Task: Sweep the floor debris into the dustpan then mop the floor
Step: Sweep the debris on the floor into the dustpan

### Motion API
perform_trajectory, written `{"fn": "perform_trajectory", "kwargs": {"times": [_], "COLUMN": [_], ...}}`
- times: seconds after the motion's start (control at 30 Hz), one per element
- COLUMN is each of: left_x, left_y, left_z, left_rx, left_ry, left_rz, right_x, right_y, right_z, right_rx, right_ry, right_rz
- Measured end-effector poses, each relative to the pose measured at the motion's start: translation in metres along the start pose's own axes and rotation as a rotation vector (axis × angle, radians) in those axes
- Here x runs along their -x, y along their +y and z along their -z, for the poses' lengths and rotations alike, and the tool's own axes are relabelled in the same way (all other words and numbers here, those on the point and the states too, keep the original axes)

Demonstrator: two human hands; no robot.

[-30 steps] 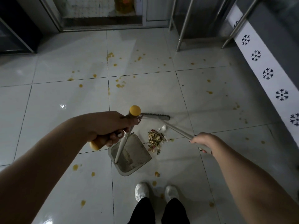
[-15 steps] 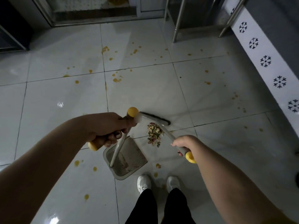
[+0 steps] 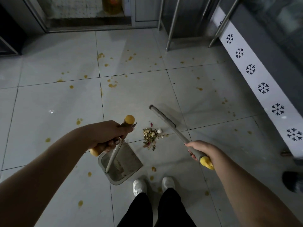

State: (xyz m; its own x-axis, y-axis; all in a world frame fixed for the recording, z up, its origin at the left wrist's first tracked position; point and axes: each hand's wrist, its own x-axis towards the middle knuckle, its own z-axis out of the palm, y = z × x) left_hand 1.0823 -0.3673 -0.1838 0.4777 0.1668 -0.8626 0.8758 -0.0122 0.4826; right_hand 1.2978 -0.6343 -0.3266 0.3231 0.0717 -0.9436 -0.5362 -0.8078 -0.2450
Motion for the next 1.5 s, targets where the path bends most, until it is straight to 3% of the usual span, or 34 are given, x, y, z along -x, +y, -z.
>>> {"fn": "perform_trajectory", "kwargs": {"times": [0.2,0.57,1.0,1.5], "left_x": [0.001,-0.002,-0.011,-0.035], "left_y": [-0.001,0.01,0.04,0.069], "left_z": [-0.009,-0.035,-0.076,-0.072], "left_rx": [0.01,-0.002,0.135,0.179], "left_ry": [-0.012,0.083,0.26,0.22], "left_rz": [-0.003,0.01,0.051,0.061], "right_x": [0.007,-0.013,-0.07,-0.064], "right_y": [0.013,0.025,-0.02,-0.069], "right_z": [0.004,0.028,0.086,0.055], "right_rx": [-0.11,0.006,0.237,0.204], "right_ry": [-0.018,-0.04,-0.057,-0.057], "right_rz": [-0.012,-0.037,0.08,0.123]}}
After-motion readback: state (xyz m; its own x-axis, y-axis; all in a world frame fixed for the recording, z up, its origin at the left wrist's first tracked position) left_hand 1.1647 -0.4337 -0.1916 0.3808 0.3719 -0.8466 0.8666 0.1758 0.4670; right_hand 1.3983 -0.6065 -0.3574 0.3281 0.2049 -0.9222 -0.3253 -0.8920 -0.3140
